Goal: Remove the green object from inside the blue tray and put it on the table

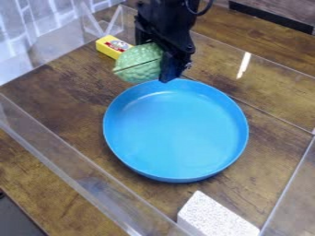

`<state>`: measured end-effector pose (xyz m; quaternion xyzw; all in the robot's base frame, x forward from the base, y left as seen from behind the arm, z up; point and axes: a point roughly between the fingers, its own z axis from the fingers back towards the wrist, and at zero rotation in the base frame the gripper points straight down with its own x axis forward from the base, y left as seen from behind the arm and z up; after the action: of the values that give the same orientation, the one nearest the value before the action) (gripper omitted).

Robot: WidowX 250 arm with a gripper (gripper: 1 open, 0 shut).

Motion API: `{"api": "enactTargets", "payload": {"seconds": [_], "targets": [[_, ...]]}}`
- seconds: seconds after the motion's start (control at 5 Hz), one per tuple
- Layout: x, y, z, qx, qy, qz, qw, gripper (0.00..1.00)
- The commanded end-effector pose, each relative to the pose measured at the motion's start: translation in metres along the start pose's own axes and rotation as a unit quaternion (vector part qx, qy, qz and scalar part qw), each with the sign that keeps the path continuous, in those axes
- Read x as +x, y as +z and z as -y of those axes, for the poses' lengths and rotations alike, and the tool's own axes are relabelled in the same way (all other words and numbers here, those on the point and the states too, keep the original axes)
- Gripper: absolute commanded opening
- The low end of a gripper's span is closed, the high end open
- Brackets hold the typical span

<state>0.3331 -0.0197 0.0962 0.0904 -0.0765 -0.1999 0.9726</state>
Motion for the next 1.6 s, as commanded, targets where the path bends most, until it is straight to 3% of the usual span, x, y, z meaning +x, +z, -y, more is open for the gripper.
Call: {"api": "enactTargets", "payload": {"seconds": [0.0,0.2,0.8,1.4], "targets": [[0.008,0.021,-0.006,0.017,0.000,0.035,0.9993,0.00],[0.009,0.019,-0.009,0.024,-0.003,0.033,0.9992,0.00],[0.017,0.007,-0.049,0.055,-0.031,0.039,0.9972,0.00],[0.020,0.006,-0.063,0.075,-0.028,0.043,0.9958,0.00]]}}
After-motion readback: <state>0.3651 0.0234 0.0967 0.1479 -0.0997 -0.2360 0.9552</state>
